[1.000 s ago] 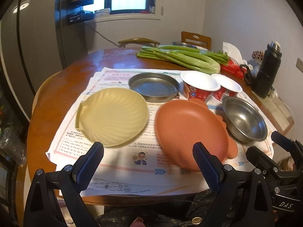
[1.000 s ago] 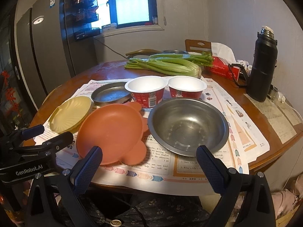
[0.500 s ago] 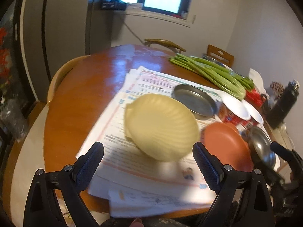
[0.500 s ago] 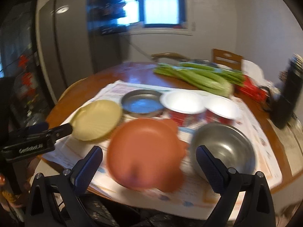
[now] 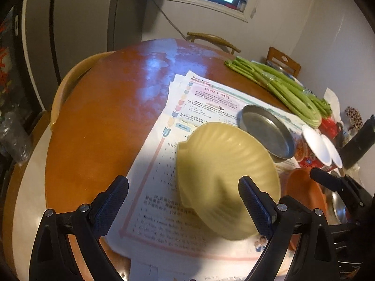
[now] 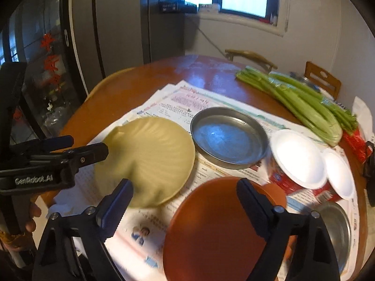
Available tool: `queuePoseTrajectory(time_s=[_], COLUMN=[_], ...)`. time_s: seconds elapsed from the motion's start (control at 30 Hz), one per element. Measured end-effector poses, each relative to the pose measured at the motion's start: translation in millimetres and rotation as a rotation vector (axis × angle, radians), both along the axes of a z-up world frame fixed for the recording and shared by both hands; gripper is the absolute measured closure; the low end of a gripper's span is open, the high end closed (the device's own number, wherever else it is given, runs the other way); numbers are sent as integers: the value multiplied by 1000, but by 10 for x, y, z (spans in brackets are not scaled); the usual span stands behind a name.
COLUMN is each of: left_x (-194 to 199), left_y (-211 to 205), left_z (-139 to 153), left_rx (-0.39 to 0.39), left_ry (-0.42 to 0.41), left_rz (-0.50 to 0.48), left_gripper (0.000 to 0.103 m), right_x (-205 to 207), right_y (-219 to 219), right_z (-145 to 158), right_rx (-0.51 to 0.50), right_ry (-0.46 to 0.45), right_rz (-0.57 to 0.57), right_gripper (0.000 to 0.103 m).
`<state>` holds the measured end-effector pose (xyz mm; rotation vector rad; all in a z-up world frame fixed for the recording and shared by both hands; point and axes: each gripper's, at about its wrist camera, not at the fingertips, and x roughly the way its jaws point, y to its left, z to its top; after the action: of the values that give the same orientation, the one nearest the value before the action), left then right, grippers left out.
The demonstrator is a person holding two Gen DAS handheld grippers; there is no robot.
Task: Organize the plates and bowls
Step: 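Move the left tool to the yellow shell plate and grasp its rim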
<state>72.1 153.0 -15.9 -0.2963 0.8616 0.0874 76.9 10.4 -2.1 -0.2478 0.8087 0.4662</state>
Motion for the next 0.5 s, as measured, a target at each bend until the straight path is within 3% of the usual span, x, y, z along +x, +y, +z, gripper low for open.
queuePoseTrajectory(time_s=[0.2, 0.5], left_x=[142, 256], left_y=[14, -48], left_z=[-65, -129], left_rx=[-18, -9], left_ry=[18, 39], left_rz=[0, -18], left_gripper=[8, 9], right_x=[193, 289], right_y=[108, 222], right_z=[-113, -251], right_rx=[25, 4], right_ry=[72, 77], right_rz=[10, 16], right_gripper=[27, 30])
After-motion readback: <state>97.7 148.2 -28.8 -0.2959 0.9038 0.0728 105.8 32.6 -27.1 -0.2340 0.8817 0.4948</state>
